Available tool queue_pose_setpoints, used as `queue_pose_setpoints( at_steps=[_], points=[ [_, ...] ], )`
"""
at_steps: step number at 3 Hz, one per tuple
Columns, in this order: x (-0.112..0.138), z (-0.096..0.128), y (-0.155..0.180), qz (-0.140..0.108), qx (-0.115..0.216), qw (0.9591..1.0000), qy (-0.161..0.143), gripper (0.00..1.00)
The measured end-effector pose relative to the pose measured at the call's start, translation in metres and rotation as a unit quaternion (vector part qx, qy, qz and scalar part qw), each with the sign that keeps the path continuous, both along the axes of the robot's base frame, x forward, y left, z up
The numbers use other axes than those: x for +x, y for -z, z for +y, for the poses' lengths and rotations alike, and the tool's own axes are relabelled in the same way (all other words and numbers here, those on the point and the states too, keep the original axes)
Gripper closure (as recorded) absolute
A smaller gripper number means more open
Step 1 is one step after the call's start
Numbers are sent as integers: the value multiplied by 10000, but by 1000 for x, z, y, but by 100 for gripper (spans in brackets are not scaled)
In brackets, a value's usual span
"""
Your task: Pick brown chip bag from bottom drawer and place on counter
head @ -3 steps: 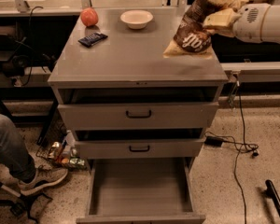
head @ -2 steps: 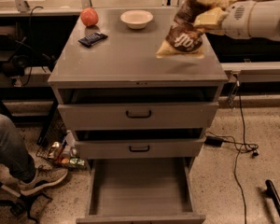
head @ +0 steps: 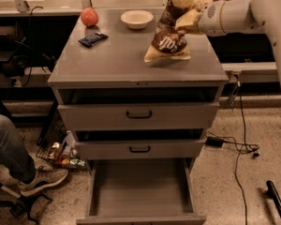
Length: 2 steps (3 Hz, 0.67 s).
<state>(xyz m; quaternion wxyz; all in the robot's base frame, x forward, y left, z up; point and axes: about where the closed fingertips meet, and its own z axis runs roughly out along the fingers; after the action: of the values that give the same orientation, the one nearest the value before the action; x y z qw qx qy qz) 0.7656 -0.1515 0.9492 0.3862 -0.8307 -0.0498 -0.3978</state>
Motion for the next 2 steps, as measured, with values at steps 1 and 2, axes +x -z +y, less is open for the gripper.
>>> queue_pose_setpoints(
  at_steps=[1,2],
  points=[
    [8,12,11,121,-92,9999,-34,54],
    [10,33,29,280,-326,9989,-200,23]
  ],
)
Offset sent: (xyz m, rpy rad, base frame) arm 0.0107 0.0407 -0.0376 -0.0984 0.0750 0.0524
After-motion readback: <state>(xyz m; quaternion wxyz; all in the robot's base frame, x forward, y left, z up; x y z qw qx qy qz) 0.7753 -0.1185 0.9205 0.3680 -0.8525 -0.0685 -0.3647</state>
